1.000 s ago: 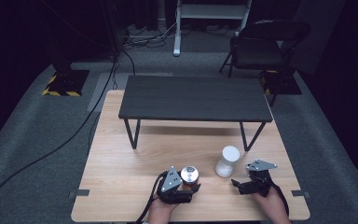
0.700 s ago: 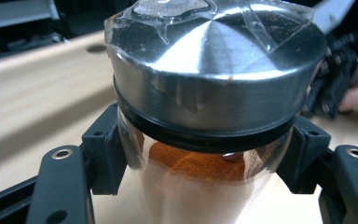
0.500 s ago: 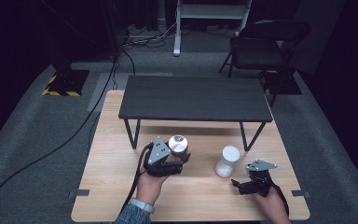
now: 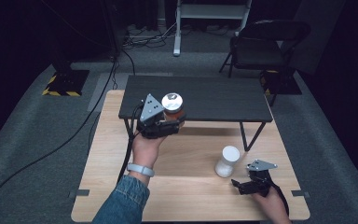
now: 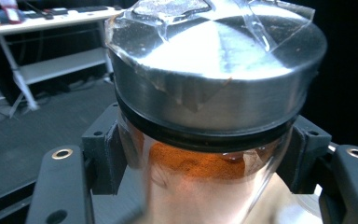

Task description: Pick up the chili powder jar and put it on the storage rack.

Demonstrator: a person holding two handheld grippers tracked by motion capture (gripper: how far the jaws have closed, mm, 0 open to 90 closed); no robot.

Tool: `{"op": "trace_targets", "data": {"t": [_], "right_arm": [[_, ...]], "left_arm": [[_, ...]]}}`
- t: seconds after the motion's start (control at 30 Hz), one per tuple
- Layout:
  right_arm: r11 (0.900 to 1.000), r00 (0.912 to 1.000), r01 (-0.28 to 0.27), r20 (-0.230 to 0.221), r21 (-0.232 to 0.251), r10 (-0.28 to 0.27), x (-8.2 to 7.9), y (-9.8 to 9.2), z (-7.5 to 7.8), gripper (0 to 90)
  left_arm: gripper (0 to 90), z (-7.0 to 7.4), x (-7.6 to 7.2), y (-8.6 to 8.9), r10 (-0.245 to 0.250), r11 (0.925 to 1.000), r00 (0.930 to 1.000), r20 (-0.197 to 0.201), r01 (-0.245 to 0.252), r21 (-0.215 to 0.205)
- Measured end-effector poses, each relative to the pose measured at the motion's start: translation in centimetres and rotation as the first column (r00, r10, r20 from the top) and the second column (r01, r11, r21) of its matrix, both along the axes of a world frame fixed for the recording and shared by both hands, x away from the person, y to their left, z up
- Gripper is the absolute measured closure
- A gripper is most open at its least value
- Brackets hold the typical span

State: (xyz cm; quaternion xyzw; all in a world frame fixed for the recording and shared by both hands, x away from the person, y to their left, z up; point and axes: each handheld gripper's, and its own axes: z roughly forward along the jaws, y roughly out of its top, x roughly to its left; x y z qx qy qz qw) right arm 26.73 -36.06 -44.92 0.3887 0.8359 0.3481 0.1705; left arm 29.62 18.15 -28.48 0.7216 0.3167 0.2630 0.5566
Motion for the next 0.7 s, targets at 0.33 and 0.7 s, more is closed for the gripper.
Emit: {"op": "trace_targets", "data": {"t": [0.33,0.7], "right_arm": [[1.000,1.0000,-0.007,0.000,0.000,0.007,0.1,0.0,0.0,0.0],[1.000,1.0000,-0.007,0.000,0.000,0.007,0.1,0.0,0.0,0.0]], "left_arm": [[30.0,1.0,2.3,-1.6,0.056,0.9980,0.9984,-0.006,-0.056,0.031],[30.0,0.3,4.1,-3.5,0.119,0.9913,0.9921,-0.042,-0.116,0.062]]}}
